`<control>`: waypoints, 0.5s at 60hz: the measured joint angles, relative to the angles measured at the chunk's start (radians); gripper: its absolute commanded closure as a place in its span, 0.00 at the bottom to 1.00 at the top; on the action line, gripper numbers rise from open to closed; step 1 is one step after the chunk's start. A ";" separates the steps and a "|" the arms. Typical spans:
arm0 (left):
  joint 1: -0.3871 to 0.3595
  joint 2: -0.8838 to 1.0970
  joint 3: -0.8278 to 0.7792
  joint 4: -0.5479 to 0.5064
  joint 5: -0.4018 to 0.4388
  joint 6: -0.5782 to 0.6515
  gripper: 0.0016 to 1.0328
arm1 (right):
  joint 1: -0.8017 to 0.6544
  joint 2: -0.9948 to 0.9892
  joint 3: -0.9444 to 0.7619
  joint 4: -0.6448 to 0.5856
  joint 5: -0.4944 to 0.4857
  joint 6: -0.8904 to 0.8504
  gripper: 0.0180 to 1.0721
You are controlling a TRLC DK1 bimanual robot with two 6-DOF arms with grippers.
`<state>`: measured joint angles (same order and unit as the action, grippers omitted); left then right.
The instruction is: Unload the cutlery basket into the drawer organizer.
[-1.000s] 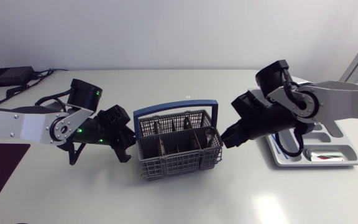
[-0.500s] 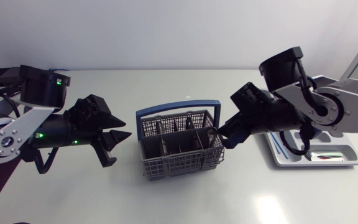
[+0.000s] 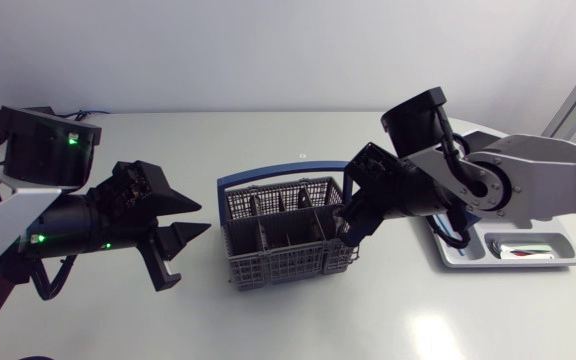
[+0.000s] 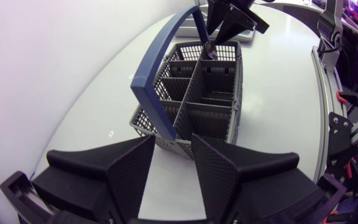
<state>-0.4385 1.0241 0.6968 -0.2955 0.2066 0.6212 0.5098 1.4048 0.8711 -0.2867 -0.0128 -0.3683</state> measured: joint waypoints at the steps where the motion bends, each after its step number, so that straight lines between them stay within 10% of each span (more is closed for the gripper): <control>1: -0.002 0.000 0.000 0.000 0.000 0.000 0.57 | 0.002 0.000 0.000 0.000 0.003 0.000 0.52; 30: -0.032 -0.002 -0.005 -0.003 -0.018 0.000 0.57 | 0.070 -0.005 0.006 -0.044 0.071 0.001 0.52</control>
<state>-0.4706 1.0218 0.6922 -0.2981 0.1883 0.6212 0.5797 1.4002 0.8772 -0.3309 0.0578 -0.3676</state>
